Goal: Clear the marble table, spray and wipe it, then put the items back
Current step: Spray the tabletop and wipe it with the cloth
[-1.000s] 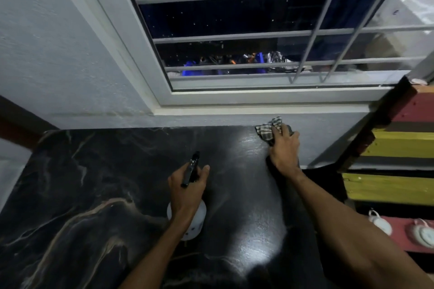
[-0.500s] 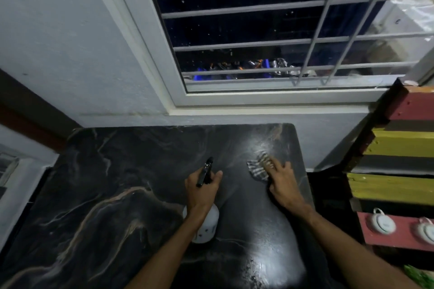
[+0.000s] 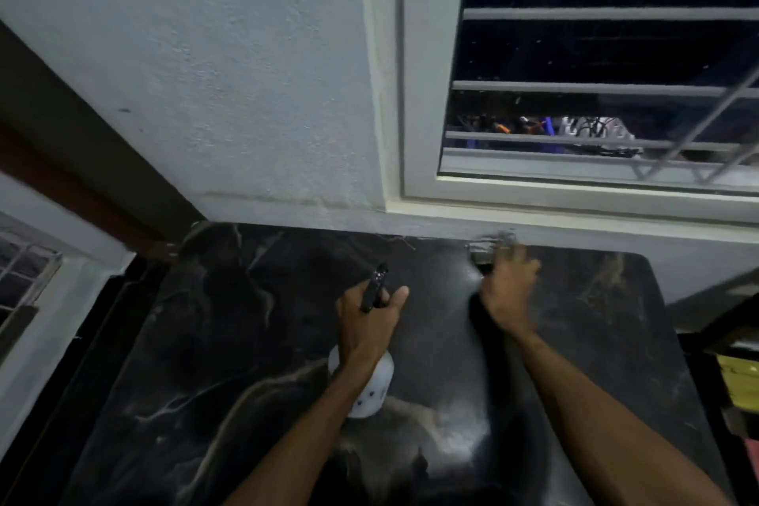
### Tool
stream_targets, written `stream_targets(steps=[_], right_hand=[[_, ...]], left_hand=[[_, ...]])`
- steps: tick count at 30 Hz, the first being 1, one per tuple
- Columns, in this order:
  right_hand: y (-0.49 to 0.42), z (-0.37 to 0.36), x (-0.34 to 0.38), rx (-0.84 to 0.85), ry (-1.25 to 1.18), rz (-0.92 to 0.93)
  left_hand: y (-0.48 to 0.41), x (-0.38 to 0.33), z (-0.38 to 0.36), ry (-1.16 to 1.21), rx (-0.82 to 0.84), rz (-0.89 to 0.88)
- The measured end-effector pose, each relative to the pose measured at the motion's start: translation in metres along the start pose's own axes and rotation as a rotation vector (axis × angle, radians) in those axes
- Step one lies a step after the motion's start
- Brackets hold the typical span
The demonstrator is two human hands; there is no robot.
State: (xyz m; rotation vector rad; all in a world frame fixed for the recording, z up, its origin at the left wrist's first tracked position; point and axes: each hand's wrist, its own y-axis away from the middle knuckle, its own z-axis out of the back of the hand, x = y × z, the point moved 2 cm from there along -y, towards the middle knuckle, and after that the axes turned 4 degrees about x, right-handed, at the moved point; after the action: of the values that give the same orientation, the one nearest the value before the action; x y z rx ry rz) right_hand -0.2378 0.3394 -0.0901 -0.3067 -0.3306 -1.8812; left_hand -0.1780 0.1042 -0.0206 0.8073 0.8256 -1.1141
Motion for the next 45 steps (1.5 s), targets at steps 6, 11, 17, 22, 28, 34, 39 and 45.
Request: stream_targets(steps=[6,11,17,22,28,34,39,45], right_hand=[[0.002,-0.055,0.139,0.21,0.011,0.345],[0.019,-0.086,0.212,0.182,0.057,0.423],[0.009,-0.076,0.189,0.156,0.049,0.53],[-0.016,-0.007,0.036,-0.008,0.098,-0.201],[0.054,-0.033,0.078,0.25,0.094,0.473],[0.044,0.039,-0.073,0.081,0.102,0.037],[0.096,0.053,-0.132,0.121,0.052,0.244],[0.04,0.073,-0.18,0.147,0.073,0.356]], left_hand=[[-0.038,0.017,0.05,-0.053,0.011,0.011],[-0.061,0.031,0.093,-0.06,-0.029,-0.021],[-0.07,0.041,0.106,-0.037,0.004,0.018],[-0.057,0.041,0.103,-0.016,0.043,-0.015],[-0.023,0.015,0.065,-0.038,0.084,-0.117],[0.031,-0.018,-0.004,0.0,0.135,-0.205],[0.081,-0.04,-0.064,0.008,0.162,-0.152],[0.113,-0.07,-0.136,0.053,0.165,-0.178]])
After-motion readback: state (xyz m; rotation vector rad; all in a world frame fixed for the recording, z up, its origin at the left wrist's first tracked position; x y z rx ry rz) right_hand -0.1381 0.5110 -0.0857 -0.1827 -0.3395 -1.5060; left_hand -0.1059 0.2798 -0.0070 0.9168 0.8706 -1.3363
